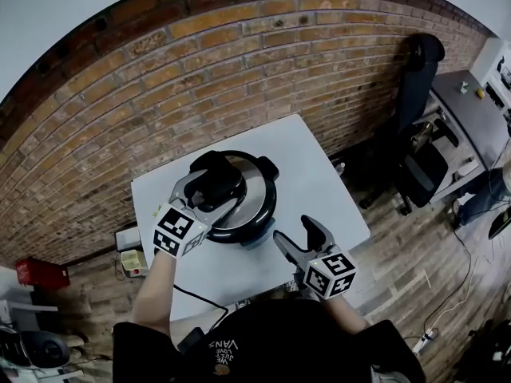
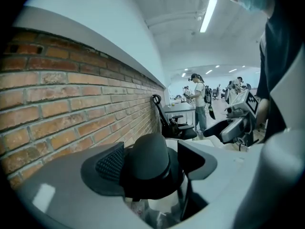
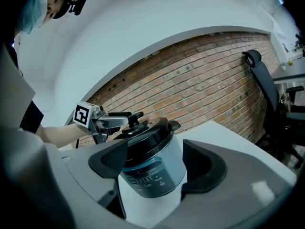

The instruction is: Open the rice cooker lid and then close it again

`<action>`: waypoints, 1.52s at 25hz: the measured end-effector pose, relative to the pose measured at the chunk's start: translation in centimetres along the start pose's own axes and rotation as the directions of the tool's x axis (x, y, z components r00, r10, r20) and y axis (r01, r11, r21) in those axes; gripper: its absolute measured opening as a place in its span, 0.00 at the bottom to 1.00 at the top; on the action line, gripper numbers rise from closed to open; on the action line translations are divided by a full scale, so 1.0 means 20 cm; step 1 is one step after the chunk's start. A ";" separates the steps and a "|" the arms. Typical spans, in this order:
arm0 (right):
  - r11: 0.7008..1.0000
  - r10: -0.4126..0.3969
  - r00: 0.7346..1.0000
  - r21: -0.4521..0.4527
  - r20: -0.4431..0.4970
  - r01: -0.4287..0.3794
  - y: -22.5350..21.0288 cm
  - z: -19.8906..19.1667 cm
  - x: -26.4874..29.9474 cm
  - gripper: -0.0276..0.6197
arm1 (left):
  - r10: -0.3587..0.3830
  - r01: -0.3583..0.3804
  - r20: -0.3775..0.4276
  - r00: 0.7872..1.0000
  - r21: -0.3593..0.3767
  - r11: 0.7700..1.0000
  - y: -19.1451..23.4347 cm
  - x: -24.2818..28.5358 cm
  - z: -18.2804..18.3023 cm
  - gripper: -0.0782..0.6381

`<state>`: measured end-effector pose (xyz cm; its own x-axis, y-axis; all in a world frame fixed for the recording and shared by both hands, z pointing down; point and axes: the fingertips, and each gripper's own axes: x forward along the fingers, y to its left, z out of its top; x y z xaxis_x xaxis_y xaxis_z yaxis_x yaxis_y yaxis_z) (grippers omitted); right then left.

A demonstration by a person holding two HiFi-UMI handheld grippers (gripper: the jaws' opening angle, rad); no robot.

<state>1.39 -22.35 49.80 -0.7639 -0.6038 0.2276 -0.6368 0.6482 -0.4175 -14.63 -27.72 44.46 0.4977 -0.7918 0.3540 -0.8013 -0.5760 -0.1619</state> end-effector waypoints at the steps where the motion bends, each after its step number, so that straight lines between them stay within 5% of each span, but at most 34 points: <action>1: 1.000 0.005 1.000 0.000 -0.006 -0.005 -0.02 0.00 0.01 0.59 | -0.010 0.010 -0.015 1.000 -0.003 1.000 0.01 0.02 0.00 0.57; 17: 0.999 0.049 0.999 0.026 -0.017 -0.048 -0.10 0.03 0.09 0.59 | -0.134 0.138 -0.186 0.973 0.008 0.990 0.01 0.17 -0.05 0.55; 28: 0.999 -0.017 1.000 0.041 0.006 0.017 -0.09 0.00 0.02 0.59 | -0.200 0.213 -0.196 0.960 0.046 0.976 -0.01 0.16 -0.06 0.52; 33: 0.996 -0.073 0.997 0.062 0.032 0.070 -0.08 -0.02 -0.04 0.59 | -0.333 0.357 -0.185 0.925 0.118 0.926 -0.04 0.16 -0.05 0.52; 38: 0.987 -0.142 0.988 0.086 0.055 0.137 -0.09 -0.04 -0.11 0.59 | -0.471 0.505 -0.198 0.859 0.189 0.842 -0.08 0.15 -0.05 0.52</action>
<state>4.17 -21.77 50.74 -0.6588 -0.7143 0.2361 -0.7241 0.5170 -0.4564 -12.27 -29.01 46.65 0.7396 -0.3687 0.5631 -0.3601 -0.9235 -0.1318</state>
